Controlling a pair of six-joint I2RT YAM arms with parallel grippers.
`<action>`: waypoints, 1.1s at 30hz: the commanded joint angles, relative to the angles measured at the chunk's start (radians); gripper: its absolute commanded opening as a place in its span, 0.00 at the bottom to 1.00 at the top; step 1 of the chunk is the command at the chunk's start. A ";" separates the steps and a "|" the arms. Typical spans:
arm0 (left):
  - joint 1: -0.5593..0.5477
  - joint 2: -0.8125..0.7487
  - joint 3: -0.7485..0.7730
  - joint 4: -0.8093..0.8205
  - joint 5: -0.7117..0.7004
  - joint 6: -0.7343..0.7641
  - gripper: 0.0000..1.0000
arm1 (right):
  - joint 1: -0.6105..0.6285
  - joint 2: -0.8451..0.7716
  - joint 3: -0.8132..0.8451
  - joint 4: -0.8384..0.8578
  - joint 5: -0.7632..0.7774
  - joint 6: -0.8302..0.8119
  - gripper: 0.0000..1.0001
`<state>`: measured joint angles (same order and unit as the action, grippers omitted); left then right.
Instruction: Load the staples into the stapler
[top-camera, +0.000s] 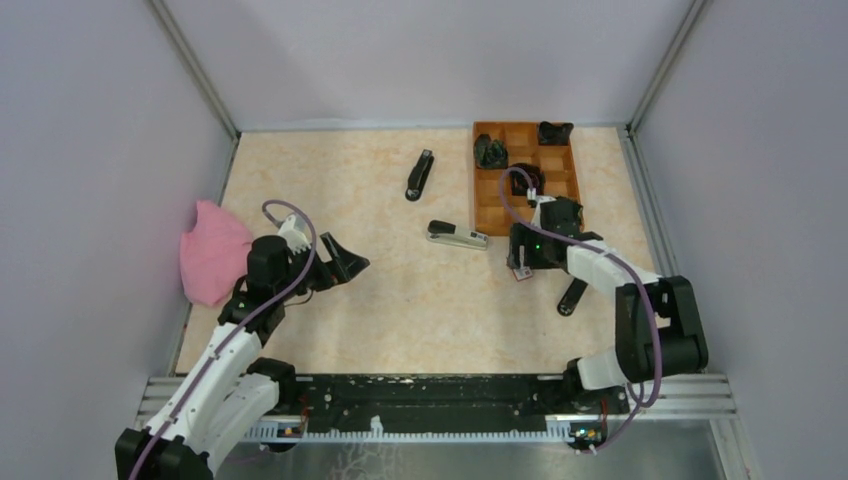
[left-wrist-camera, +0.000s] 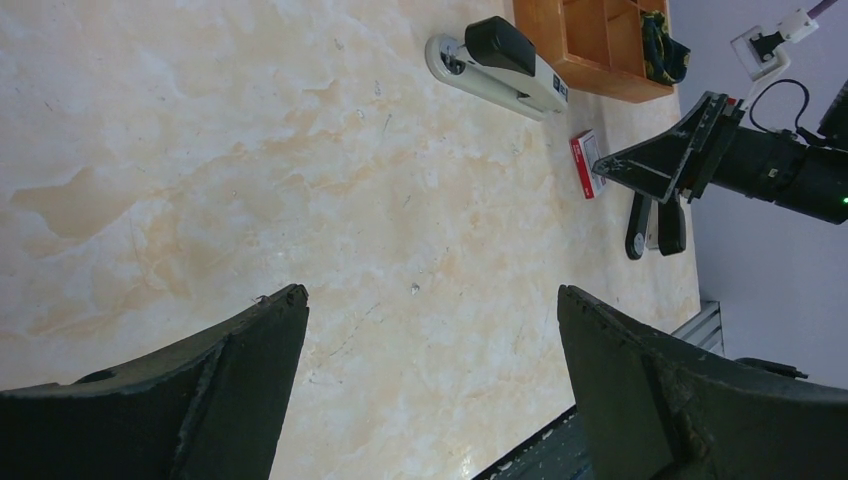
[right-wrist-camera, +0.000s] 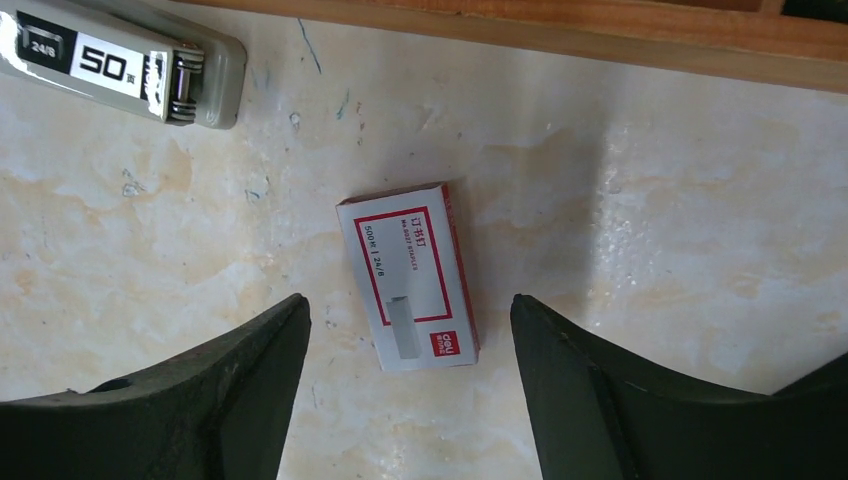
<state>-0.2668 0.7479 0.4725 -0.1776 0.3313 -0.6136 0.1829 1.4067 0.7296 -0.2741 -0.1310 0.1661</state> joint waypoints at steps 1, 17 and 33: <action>-0.005 -0.002 -0.018 0.047 0.030 -0.011 0.99 | 0.044 0.035 0.058 0.019 0.044 -0.036 0.73; -0.004 0.030 -0.028 0.072 0.060 -0.024 0.99 | 0.149 0.126 0.091 -0.048 0.211 -0.063 0.56; -0.005 0.142 -0.042 0.112 0.123 -0.040 0.99 | 0.407 0.126 0.125 -0.093 0.239 -0.142 0.43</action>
<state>-0.2668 0.8692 0.4534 -0.1200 0.4084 -0.6361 0.5095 1.5288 0.8040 -0.3542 0.1123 0.0696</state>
